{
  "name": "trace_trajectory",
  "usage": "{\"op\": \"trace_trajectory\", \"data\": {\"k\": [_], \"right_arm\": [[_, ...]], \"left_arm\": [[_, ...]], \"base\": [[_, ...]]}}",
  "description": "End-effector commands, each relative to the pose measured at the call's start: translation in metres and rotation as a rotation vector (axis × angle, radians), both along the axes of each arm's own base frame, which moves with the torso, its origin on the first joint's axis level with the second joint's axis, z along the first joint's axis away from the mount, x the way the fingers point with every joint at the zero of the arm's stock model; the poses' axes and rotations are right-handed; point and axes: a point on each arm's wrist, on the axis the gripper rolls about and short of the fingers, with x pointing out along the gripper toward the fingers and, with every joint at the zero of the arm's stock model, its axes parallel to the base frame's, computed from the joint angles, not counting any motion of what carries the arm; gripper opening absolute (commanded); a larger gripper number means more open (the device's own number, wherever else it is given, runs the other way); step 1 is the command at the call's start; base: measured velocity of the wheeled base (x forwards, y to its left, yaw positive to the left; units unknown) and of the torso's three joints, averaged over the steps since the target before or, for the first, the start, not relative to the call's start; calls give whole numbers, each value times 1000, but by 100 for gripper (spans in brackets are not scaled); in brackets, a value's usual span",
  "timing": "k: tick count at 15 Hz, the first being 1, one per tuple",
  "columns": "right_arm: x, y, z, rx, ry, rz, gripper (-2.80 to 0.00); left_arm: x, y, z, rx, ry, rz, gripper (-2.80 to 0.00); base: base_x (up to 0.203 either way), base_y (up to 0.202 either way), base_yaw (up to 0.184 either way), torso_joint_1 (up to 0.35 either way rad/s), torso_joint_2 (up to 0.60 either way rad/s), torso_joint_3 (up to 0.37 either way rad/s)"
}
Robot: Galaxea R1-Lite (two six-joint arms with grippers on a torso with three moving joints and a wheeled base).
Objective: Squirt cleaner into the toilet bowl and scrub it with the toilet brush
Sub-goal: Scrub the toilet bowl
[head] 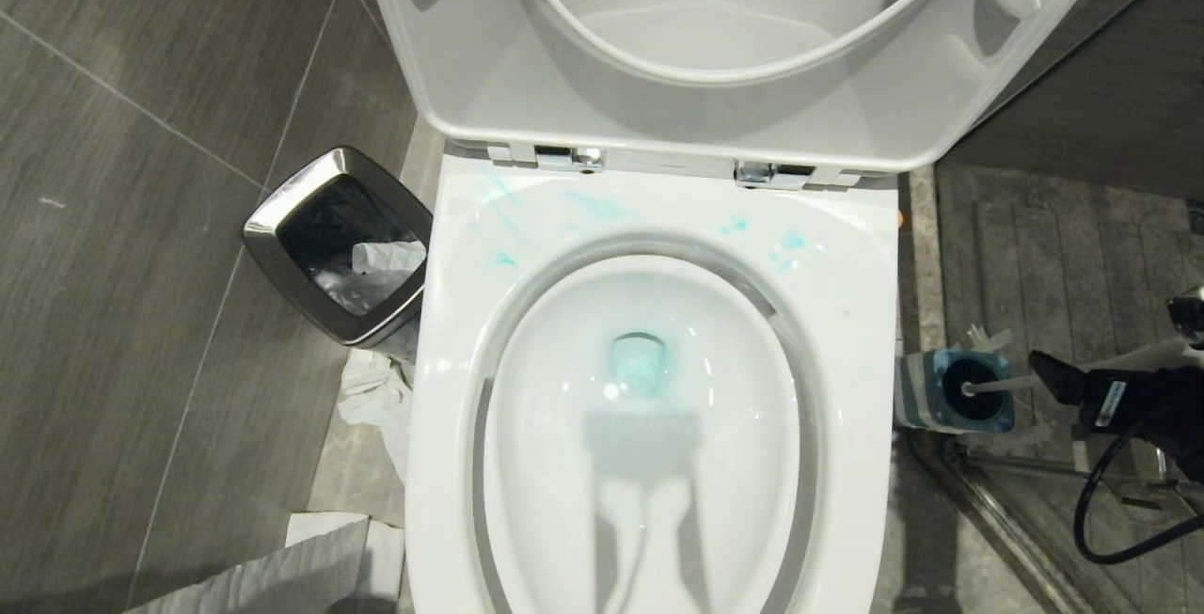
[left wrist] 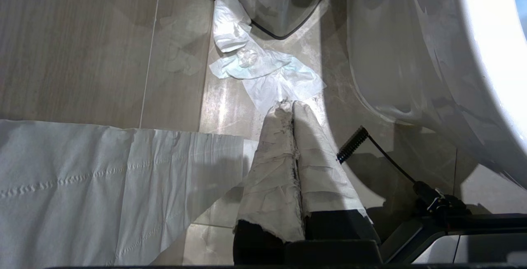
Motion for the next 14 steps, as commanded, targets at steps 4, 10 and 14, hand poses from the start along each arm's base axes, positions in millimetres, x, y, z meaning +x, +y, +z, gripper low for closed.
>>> {"op": "trace_trajectory", "data": {"k": [4, 10, 14], "right_arm": [[8, -2, 0, -39, -32, 3, 0], [12, -3, -5, -43, -35, -6, -280], [24, -7, -11, -55, -83, -22, -280]], "left_arm": [[0, 0, 0, 0, 2, 0, -280], [0, 0, 0, 0, 2, 0, -280], [0, 0, 0, 0, 2, 0, -280]], "base": [[0, 0, 0, 0, 0, 0], [0, 0, 0, 0, 0, 0], [0, 0, 0, 0, 0, 0]]}}
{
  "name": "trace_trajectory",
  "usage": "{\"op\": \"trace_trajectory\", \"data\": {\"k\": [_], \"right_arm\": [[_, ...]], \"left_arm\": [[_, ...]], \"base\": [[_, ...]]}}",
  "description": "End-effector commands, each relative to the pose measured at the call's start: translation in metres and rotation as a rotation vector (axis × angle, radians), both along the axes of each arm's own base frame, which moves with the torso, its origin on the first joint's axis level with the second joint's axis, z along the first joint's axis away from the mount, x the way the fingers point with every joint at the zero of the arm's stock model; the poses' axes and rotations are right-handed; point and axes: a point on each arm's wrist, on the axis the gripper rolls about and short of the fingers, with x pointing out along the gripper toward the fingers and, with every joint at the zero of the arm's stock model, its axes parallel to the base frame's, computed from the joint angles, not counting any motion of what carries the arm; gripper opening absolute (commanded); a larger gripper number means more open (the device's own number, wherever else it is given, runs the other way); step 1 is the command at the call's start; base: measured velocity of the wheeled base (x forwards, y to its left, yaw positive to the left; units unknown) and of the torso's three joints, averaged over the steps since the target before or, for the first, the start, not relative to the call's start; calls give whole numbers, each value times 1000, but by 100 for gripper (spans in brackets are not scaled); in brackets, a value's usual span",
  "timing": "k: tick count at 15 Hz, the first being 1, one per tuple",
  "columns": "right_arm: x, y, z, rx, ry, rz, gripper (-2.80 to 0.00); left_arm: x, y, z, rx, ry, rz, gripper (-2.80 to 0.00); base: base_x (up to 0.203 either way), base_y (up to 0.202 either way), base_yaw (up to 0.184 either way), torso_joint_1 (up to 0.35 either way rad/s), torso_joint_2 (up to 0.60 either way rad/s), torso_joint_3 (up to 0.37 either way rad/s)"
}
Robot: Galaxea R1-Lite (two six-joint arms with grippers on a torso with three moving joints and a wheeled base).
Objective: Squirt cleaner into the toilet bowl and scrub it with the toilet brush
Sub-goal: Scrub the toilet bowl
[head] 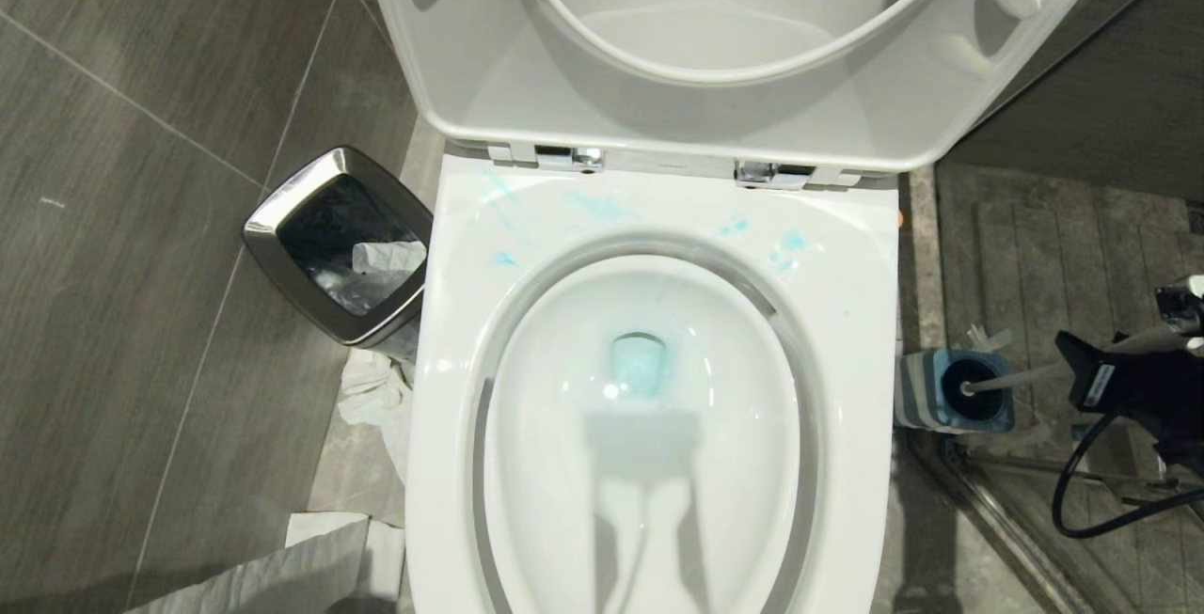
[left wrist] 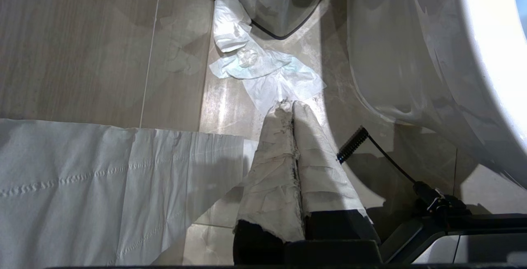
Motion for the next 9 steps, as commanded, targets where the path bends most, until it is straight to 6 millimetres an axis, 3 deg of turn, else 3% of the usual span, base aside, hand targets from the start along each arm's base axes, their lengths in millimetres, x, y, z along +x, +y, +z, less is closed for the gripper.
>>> {"op": "trace_trajectory", "data": {"k": [1, 9], "right_arm": [[7, -2, -7, -3, -10, 0, -280], [-4, 1, 7, -24, -85, 4, -280]], "left_arm": [[0, 0, 0, 0, 3, 0, -280], [0, 0, 0, 0, 3, 0, -280]], "base": [[0, 0, 0, 0, 0, 0], [0, 0, 0, 0, 0, 0]]}}
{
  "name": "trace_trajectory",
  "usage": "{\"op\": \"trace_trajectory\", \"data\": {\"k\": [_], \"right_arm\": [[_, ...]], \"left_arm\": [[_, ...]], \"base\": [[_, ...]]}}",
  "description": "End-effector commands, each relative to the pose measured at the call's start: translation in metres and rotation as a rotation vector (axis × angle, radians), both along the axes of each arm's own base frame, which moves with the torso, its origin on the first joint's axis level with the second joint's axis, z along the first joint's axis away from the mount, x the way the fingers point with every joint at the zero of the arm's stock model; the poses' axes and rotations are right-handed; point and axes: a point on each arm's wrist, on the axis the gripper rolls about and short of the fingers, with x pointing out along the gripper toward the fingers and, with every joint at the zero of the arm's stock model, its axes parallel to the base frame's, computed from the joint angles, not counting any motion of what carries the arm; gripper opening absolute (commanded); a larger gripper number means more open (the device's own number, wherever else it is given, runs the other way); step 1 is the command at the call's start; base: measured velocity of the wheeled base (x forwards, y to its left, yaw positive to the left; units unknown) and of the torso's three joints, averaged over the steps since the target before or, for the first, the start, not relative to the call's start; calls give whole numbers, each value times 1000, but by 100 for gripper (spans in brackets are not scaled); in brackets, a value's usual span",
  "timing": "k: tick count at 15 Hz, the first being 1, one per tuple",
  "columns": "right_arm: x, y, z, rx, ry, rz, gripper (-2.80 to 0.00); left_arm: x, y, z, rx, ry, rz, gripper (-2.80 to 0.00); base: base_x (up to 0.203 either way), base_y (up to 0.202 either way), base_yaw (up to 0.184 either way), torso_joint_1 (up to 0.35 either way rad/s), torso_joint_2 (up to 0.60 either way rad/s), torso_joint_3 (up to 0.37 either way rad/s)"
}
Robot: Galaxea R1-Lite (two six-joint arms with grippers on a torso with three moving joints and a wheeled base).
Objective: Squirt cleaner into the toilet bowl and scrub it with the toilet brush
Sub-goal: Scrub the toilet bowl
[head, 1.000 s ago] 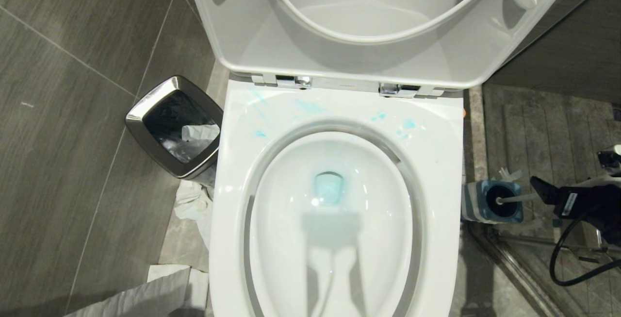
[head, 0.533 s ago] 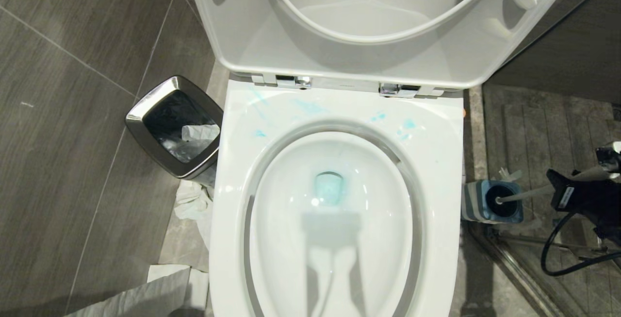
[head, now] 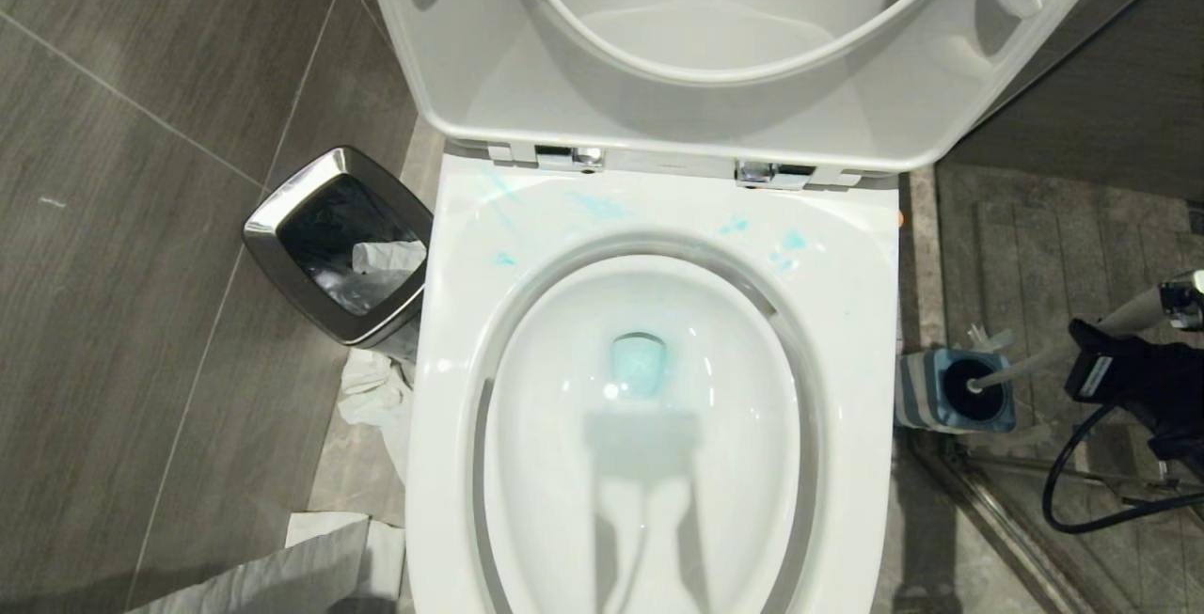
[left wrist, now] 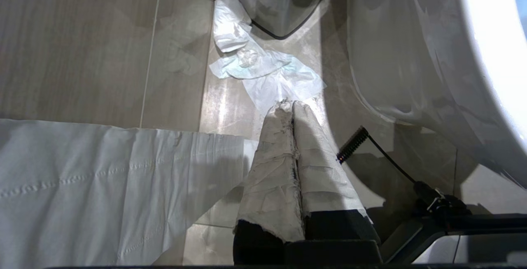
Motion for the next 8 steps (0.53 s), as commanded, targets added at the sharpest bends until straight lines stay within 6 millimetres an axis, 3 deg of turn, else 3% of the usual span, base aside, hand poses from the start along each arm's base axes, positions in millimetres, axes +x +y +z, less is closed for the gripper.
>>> {"op": "trace_trajectory", "data": {"k": [1, 8], "right_arm": [[-8, 2, 8, -20, -29, 1, -280], [-44, 11, 31, -51, -118, 5, -280]], "left_arm": [[0, 0, 0, 0, 3, 0, -280], [0, 0, 0, 0, 3, 0, -280]], "base": [[0, 0, 0, 0, 0, 0], [0, 0, 0, 0, 0, 0]]}}
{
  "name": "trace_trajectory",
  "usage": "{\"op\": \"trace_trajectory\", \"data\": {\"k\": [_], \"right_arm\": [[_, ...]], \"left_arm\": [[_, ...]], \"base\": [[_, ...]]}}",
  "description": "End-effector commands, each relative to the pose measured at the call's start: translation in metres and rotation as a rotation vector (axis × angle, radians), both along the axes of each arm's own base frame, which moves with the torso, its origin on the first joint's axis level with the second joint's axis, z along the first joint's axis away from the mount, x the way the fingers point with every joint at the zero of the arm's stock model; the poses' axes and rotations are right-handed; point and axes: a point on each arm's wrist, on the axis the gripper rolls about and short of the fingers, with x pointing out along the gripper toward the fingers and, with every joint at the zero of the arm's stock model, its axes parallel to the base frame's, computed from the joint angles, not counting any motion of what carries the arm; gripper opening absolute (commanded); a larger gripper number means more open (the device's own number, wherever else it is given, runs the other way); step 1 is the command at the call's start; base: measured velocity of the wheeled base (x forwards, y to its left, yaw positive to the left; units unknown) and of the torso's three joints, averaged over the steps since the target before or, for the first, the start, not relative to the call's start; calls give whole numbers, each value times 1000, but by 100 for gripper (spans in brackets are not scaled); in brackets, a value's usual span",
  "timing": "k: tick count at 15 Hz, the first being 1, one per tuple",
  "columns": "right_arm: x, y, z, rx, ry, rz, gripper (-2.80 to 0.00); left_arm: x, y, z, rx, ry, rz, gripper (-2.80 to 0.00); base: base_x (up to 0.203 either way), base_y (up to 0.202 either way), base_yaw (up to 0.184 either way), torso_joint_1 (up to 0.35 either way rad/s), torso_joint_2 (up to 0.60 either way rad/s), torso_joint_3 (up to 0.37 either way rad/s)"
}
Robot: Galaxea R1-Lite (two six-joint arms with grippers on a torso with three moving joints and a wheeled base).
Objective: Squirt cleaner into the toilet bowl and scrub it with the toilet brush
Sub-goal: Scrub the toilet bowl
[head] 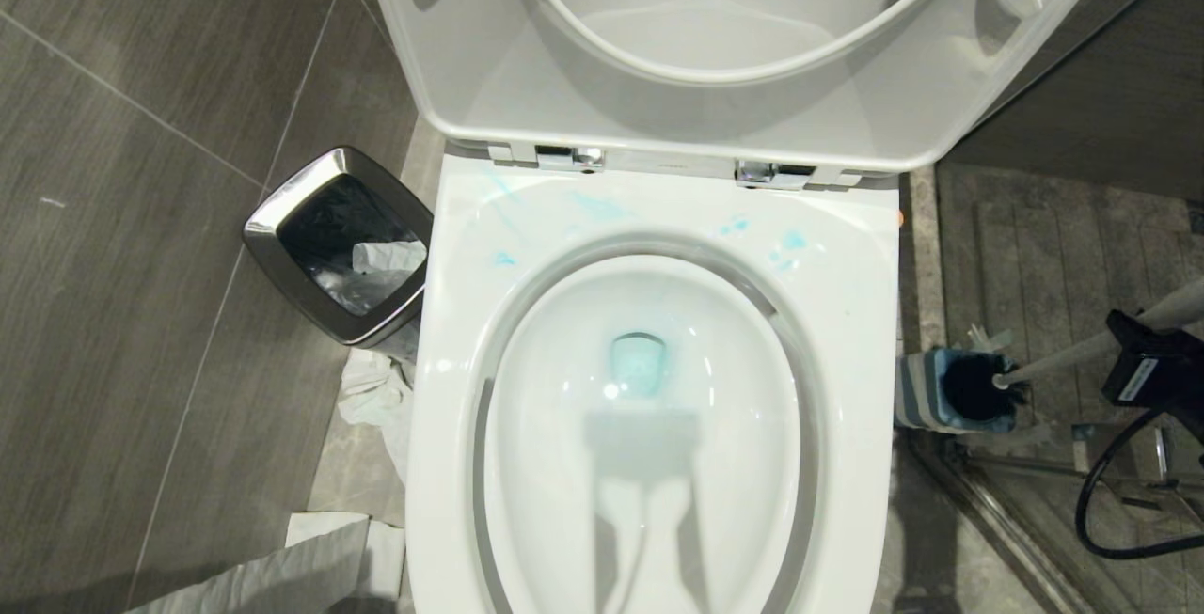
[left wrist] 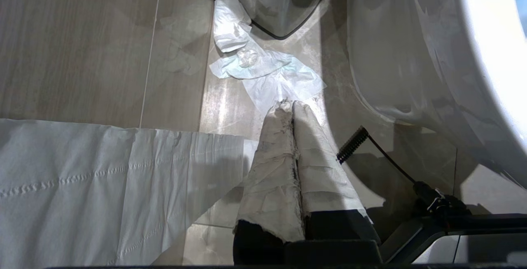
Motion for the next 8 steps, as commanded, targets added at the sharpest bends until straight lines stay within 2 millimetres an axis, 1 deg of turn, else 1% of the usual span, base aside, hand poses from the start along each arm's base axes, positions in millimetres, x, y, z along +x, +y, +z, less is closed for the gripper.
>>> {"op": "trace_trajectory", "data": {"k": [1, 2, 5, 7, 8], "right_arm": [[-19, 6, 10, -15, -52, 27, -280], [-27, 8, 11, -22, -59, 69, -280], [-44, 14, 24, -44, -119, 139, -280], [-50, 16, 33, -40, -120, 155, -280], [-51, 17, 42, -30, -117, 158, -280]], "left_arm": [[0, 0, 0, 0, 3, 0, -280], [0, 0, 0, 0, 3, 0, -280], [0, 0, 0, 0, 2, 0, -280], [0, 0, 0, 0, 3, 0, -280], [0, 0, 0, 0, 3, 0, -280]], "base": [[0, 0, 0, 0, 0, 0], [0, 0, 0, 0, 0, 0], [0, 0, 0, 0, 0, 0], [0, 0, 0, 0, 0, 0], [0, 0, 0, 0, 0, 0]]}}
